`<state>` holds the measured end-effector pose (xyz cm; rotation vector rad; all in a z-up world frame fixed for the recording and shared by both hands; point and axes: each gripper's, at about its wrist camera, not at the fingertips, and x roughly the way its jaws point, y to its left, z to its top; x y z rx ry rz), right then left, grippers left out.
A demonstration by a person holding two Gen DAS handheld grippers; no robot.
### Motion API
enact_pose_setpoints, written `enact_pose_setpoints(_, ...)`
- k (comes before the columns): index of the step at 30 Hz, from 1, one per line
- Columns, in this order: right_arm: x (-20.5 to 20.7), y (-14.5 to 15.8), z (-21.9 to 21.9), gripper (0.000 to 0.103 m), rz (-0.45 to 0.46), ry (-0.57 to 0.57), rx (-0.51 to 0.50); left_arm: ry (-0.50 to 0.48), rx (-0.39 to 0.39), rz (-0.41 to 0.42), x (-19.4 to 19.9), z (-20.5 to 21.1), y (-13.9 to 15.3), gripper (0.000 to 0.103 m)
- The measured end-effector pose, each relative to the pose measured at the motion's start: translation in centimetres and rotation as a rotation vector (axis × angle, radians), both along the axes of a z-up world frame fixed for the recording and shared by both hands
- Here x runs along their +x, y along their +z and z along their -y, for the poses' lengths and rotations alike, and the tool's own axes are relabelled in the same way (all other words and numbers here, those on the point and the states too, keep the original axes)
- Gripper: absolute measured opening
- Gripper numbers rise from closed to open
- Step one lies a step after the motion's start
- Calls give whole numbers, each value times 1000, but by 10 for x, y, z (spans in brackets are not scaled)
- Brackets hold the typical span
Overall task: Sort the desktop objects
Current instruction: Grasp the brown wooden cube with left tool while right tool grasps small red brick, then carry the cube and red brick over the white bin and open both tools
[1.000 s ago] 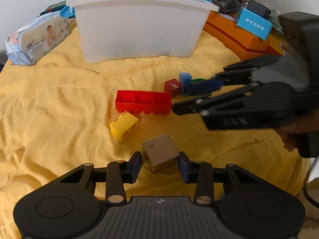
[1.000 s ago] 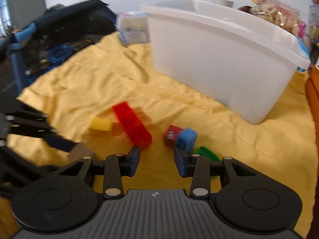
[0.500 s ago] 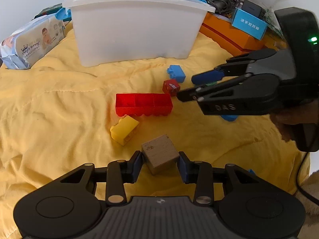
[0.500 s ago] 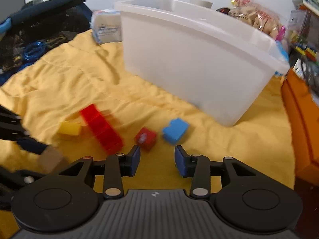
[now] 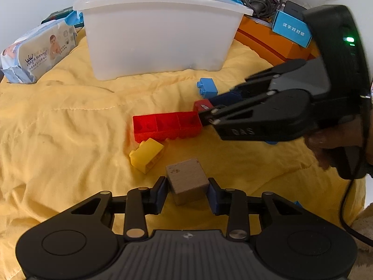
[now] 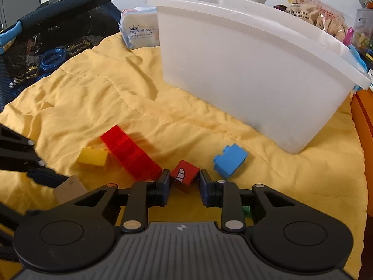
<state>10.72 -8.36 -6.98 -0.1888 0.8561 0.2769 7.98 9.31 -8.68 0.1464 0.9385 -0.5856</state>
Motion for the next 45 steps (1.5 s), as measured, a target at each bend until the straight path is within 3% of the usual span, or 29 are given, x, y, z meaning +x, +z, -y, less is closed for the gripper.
enact_pose_setpoints(6,-25,14,8,29,-5,-2,18,-3,-17,40,-4,-2,13,37)
enact_pose_setpoints(13,-35,58,25,29,85,-37,24,6,-39,191,2,-5,72,37)
enact_pose_setpoints(20,-10,116,36,29,274,-69,-7,54,-103,361,53,-7,139,37)
enact_pose_setpoints(24,20,124,47,29,298,-109,-5,71,-118,431,83,2,161,37)
enact_pose_setpoints(30,61,128,63,29,297,-221,20,72,-104,447,123,23,164,37)
enact_pose_setpoints(33,78,123,66,29,281,-257,28,79,-102,424,143,32,150,37)
enact_pose_setpoints(36,91,111,68,31,232,-301,23,91,-37,397,162,39,128,37)
enact_pose_setpoints(37,94,107,70,37,218,-324,16,89,-27,387,164,39,123,37)
enact_pose_setpoints(38,94,105,71,45,216,-338,12,87,-35,385,163,36,121,38)
enact_pose_setpoints(41,92,102,73,46,218,-330,8,70,-48,403,160,31,120,47)
enact_pose_setpoints(45,88,103,75,46,212,-326,32,110,-107,393,153,16,132,48)
